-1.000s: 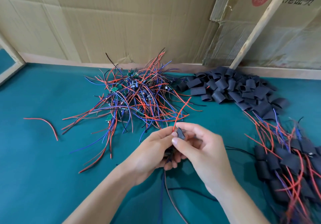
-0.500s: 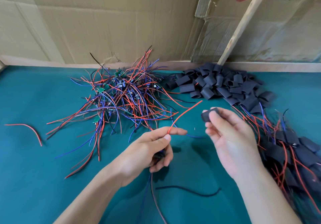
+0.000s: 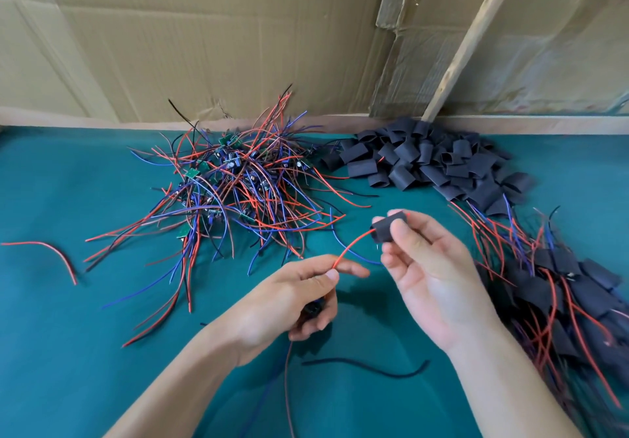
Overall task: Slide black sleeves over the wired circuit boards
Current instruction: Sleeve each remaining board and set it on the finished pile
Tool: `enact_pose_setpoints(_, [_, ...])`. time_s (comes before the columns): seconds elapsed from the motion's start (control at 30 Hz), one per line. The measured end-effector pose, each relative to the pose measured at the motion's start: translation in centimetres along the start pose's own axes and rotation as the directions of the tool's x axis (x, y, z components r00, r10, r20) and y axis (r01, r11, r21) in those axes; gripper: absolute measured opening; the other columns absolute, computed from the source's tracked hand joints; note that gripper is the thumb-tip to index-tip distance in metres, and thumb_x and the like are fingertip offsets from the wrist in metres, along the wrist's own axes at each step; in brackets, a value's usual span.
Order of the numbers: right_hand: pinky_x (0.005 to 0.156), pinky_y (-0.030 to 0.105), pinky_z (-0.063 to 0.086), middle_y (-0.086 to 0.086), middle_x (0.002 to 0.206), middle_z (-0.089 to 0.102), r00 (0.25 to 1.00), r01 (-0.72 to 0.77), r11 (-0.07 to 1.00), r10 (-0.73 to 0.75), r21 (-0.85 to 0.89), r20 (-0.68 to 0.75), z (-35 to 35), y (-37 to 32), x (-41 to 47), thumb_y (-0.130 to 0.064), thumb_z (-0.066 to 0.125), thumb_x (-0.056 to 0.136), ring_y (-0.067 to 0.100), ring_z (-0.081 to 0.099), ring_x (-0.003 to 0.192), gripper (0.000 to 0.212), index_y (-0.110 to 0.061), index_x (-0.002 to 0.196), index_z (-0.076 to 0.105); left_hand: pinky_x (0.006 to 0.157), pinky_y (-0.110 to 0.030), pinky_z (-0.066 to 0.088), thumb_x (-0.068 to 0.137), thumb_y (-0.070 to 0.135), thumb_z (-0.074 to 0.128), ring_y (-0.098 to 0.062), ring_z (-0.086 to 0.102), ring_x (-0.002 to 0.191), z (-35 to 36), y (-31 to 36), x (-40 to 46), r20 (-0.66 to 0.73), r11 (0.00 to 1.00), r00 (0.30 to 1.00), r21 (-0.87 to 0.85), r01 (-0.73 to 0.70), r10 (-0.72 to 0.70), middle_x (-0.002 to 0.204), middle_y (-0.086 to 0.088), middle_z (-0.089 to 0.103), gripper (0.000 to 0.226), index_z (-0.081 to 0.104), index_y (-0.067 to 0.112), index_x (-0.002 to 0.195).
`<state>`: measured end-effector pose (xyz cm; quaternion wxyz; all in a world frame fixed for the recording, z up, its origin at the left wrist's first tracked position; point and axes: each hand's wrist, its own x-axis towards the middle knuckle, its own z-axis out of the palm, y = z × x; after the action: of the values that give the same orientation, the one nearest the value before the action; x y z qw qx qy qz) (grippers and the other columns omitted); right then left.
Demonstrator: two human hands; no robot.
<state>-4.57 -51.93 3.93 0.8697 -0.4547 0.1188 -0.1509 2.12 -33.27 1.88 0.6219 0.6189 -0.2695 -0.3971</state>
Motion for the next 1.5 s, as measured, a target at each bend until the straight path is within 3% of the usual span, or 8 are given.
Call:
enact_pose_setpoints(0.17, [0.055, 0.020, 0.048, 0.011, 0.084, 0.073, 0.996, -0.077, 0.982, 0.085, -0.173, 0.036, 1.1, 2.3, -0.8, -0.018, 0.086, 0.059, 0.016, 0.056, 0.060, 0.025, -0.016, 0.083, 0.079, 0.046, -0.021, 0.025, 0.105, 0.027, 0.052, -0.016, 0.036, 0.052, 0.1, 0.1, 0.1, -0.056, 1.000, 0.998, -0.010, -0.007, 0.006, 0.068, -0.011, 0.059, 0.011, 0.061, 0.020, 0.105])
enact_pose_setpoints(0.3, [0.054, 0.020, 0.044, 0.018, 0.086, 0.076, 0.997, -0.076, 0.942, 0.081, -0.326, 0.004, 1.1, 3.1, -0.9, -0.026, 0.088, 0.057, 0.015, 0.056, 0.059, 0.034, -0.013, 0.087, 0.079, 0.048, -0.022, 0.026, 0.085, 0.017, 0.051, -0.017, 0.040, 0.056, 0.0, 0.3, 0.1, -0.081, 0.999, 0.996, -0.028, 0.021, -0.023, 0.080, -0.016, 0.066, 0.028, 0.057, 0.012, 0.112])
enact_pose_setpoints(0.53, [0.054, 0.019, 0.044, 0.020, 0.087, 0.077, 1.000, 0.004, 0.951, -0.003, -0.310, 0.006, 0.6, 2.6, -0.6, -0.015, 0.083, 0.067, 0.018, 0.059, 0.064, 0.014, -0.018, 0.080, 0.080, 0.060, -0.027, 0.045, 0.076, 0.003, 0.050, -0.026, 0.061, 0.078, 0.0, 0.1, 0.1, -0.057, 0.992, 0.998, -0.121, 0.024, -0.031, 0.110, -0.025, 0.070, 0.050, 0.053, 0.006, 0.126])
enact_pose_setpoints(0.7, [0.053, 0.018, 0.044, 0.005, 0.083, 0.075, 0.993, 0.040, 0.979, -0.062, -0.201, -0.103, -0.3, 1.4, 0.0, -0.016, 0.083, 0.061, 0.014, 0.053, 0.059, 0.014, -0.021, 0.074, 0.080, 0.062, -0.023, 0.052, 0.096, -0.005, 0.060, -0.023, 0.067, 0.074, -0.3, -0.3, 0.3, -0.205, 0.993, 0.979, -0.111, -0.027, 0.004, 0.088, -0.015, 0.073, 0.007, 0.062, 0.002, 0.097])
enact_pose_setpoints(0.97, [0.053, 0.022, 0.050, 0.005, 0.078, 0.074, 0.995, 0.006, 0.947, -0.037, -0.320, -0.092, 0.3, 2.1, -0.2, -0.022, 0.087, 0.069, 0.015, 0.061, 0.061, 0.017, -0.019, 0.084, 0.081, 0.059, -0.021, 0.050, 0.091, 0.000, 0.070, -0.017, 0.068, 0.071, -0.3, -0.1, 0.3, -0.323, 0.994, 0.943, -0.044, -0.099, 0.080, 0.081, -0.010, 0.074, 0.006, 0.070, 0.004, 0.086])
enact_pose_setpoints(1.13, [0.053, 0.023, 0.051, 0.008, 0.077, 0.074, 0.993, 0.019, 0.934, -0.060, -0.356, -0.102, 0.3, 2.4, -0.3, -0.031, 0.094, 0.059, 0.017, 0.064, 0.061, 0.034, -0.013, 0.084, 0.078, 0.056, -0.024, 0.050, 0.090, 0.007, 0.073, -0.017, 0.064, 0.063, -0.1, -0.5, 0.6, -0.414, 0.978, 0.896, 0.189, -0.087, 0.160, 0.070, -0.006, 0.074, 0.014, 0.073, 0.016, 0.080])
enact_pose_setpoints(1.27, [0.055, 0.024, 0.053, 0.010, 0.078, 0.075, 0.995, 0.031, 0.912, -0.068, -0.409, -0.076, 0.5, 2.3, -0.4, -0.021, 0.095, 0.065, 0.019, 0.065, 0.062, 0.029, -0.012, 0.085, 0.077, 0.055, -0.021, 0.051, 0.089, 0.010, 0.073, -0.018, 0.068, 0.062, 0.0, -0.8, 0.7, -0.442, 0.966, 0.874, 0.239, -0.102, 0.202, 0.069, -0.002, 0.074, 0.016, 0.073, 0.022, 0.079])
enact_pose_setpoints(1.5, [0.054, 0.026, 0.052, 0.011, 0.079, 0.076, 0.998, 0.032, 0.897, -0.049, -0.441, -0.027, 1.2, 3.5, -1.0, -0.025, 0.085, 0.071, 0.021, 0.066, 0.060, 0.022, -0.013, 0.085, 0.074, 0.052, -0.025, 0.052, 0.085, 0.005, 0.078, -0.019, 0.069, 0.060, 0.1, -1.1, 0.7, -0.504, 0.931, 0.796, 0.309, -0.196, 0.335, 0.070, -0.004, 0.070, 0.022, 0.060, 0.017, 0.083])
